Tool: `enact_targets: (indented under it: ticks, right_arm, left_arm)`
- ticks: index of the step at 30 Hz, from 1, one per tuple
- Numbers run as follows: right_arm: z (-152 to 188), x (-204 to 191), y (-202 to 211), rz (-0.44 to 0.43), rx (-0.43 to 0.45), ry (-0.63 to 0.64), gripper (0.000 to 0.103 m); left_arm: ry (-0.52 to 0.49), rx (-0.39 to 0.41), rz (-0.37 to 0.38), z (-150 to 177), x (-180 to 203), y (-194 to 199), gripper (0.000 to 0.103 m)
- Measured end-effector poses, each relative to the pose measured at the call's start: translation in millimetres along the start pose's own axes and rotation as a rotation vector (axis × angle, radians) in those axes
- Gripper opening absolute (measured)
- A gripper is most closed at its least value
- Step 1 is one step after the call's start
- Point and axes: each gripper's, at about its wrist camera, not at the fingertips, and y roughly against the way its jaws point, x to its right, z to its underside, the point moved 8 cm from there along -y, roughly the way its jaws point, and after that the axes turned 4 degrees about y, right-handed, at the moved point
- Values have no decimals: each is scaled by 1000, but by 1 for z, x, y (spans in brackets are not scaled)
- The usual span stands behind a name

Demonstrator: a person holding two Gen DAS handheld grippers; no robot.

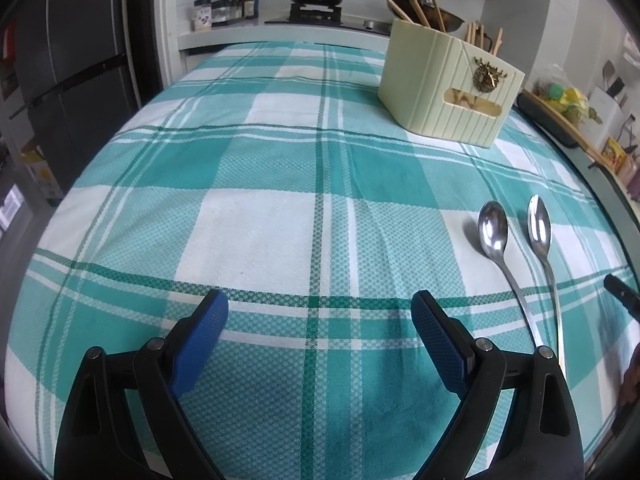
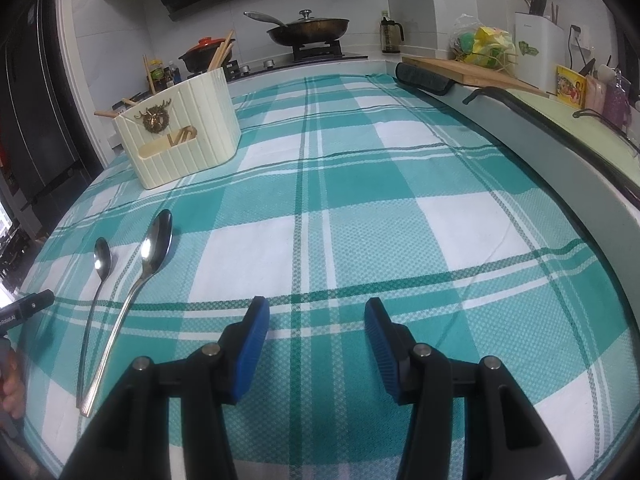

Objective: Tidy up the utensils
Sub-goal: 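Close the right tool on the handle of the larger metal spoon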

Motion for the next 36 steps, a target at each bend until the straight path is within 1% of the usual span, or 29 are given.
enact_targets:
  ticks: [3,6,7,8,10,11,12,14,16,19,21,22,24,25,27,29,32,34,35,36]
  right_arm:
    - [0,-3,-1,4,-6,11,51]
    - [-2,-13,7,59,26,63,52]
    - [-2,-25,11,45,40,93,52]
    - [-1,-41,13,6,38,116,51]
    - [5,-81,12,-98,-2,172,51]
    - [8,-102,11,-138,-20,207,49]
    - [10,-119,9,-164,-33,238,42]
    - [12,-144,0,-191,-72,274,35]
    - [10,-157,-10,-193,-99,274,34]
    - [9,-167,-24,-159,-147,309,34]
    - [9,-167,-26,-112,-136,354,26]
    - [9,-166,-25,-104,-134,358,24]
    - [9,-160,-23,-82,-138,346,11]
    - [9,-154,-22,-61,-137,343,10]
    - [8,-139,-21,-28,-139,306,6]
    - [7,-120,-19,9,-139,267,8]
    - [9,-91,-13,71,-142,213,7]
    - [11,-73,-9,115,-142,194,7]
    - [13,-66,-6,128,-140,193,7]
    - [14,-62,-4,126,-136,191,8]
  left_arm:
    - [-7,-3,-4,1,2,-1,94]
    - [-1,-1,-8,0,1,0,94]
    - [3,-2,-9,0,0,-1,94]
    - [8,-3,-9,0,-1,-1,94]
    - [12,-5,-7,0,-1,-2,94]
    - [12,-4,-7,0,-1,-1,94]
    - [13,-5,-7,0,-1,-1,94]
    - [13,-5,-9,0,-2,-2,94]
    - [12,-6,-11,0,-2,-2,94]
    - [12,-7,-12,0,-2,-2,94]
    - [13,-7,-12,0,-2,-2,94]
    - [13,-7,-12,0,-2,-2,94]
    - [14,-8,-11,0,-3,-2,94]
    - [13,-8,-11,0,-3,-2,94]
    - [13,-7,-11,0,-3,-2,94]
    - [13,-8,-13,0,-3,-2,94]
    - [8,-3,-25,0,-3,-1,94]
    - [-4,18,-27,-1,1,6,94]
    - [-5,24,-14,-1,6,12,94]
    - [-1,28,18,0,14,20,94]
